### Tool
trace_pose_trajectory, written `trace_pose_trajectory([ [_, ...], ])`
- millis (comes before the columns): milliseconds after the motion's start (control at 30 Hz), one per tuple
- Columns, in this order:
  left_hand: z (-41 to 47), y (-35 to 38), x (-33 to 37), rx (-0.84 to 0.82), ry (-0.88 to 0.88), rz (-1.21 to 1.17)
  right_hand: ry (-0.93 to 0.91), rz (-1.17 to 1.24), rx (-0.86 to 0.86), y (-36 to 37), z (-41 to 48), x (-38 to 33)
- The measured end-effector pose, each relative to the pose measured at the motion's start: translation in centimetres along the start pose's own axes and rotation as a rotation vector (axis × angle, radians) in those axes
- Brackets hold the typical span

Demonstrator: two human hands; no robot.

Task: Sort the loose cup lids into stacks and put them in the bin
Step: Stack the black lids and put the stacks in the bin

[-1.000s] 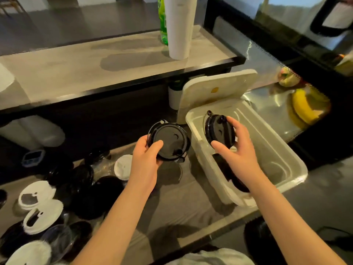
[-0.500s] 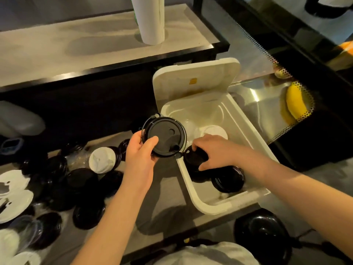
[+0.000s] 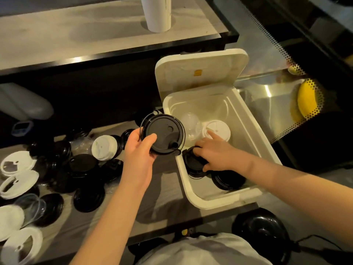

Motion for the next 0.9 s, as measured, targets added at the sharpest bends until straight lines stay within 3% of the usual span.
trace_pose_trajectory([
  [133, -0.2, 0.4, -0.2, 0.000, -0.019, 0.008, 0.007, -0.036, 0.018, -0.1, 0.1, 0.5],
  [267, -0.2, 0.8, -0.3, -0.014, -0.022, 0.028, 0.025, 0.090, 0.058, -0.8, -0.4, 0.8],
  [333, 0.0, 1.0, -0.3, -0.019, -0.028, 0.032, 0.042, 0.264, 0.198, -2.1, -1.3, 1.0],
  [400, 0.3, 1.4, -0.4, -0.037, -0.029, 0.059, 0.082, 0.509, 0.442, -4.1, -2.7, 1.5],
  [467, 0.6, 2.0, -0.1, -0.088, -0.006, 0.113, 0.151, 0.837, 0.655, -6.0, -4.4, 1.9],
  [533, 0.8, 3.0, 0.2, -0.160, 0.026, 0.170, 0.153, 1.193, 0.734, -7.2, -5.5, 1.6],
  [600, 0.9, 4.1, 0.6, -0.247, 0.060, 0.261, 0.136, 1.395, 0.683, -7.6, -5.9, 1.1],
  [700, 1.3, 5.5, 1.1, -0.342, 0.120, 0.408, 0.175, 1.423, 0.583, -7.3, -5.8, 1.1],
  [800, 1.8, 6.2, 1.3, -0.356, 0.153, 0.546, 0.233, 1.535, 0.551, -6.7, -5.9, 1.8],
  [900, 2.1, 6.6, 1.3, -0.341, 0.246, 0.861, 0.286, 1.597, 0.482, -5.8, -5.8, 2.3],
])
Point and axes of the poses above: each hand's wrist, its own z-axis towards the middle knuckle, its own y-axis out of the palm, x = y × z, the point moved 5 cm from there along z, towards the middle knuckle, and after that the axes turned 15 degrees about z, right-handed, at the moved point
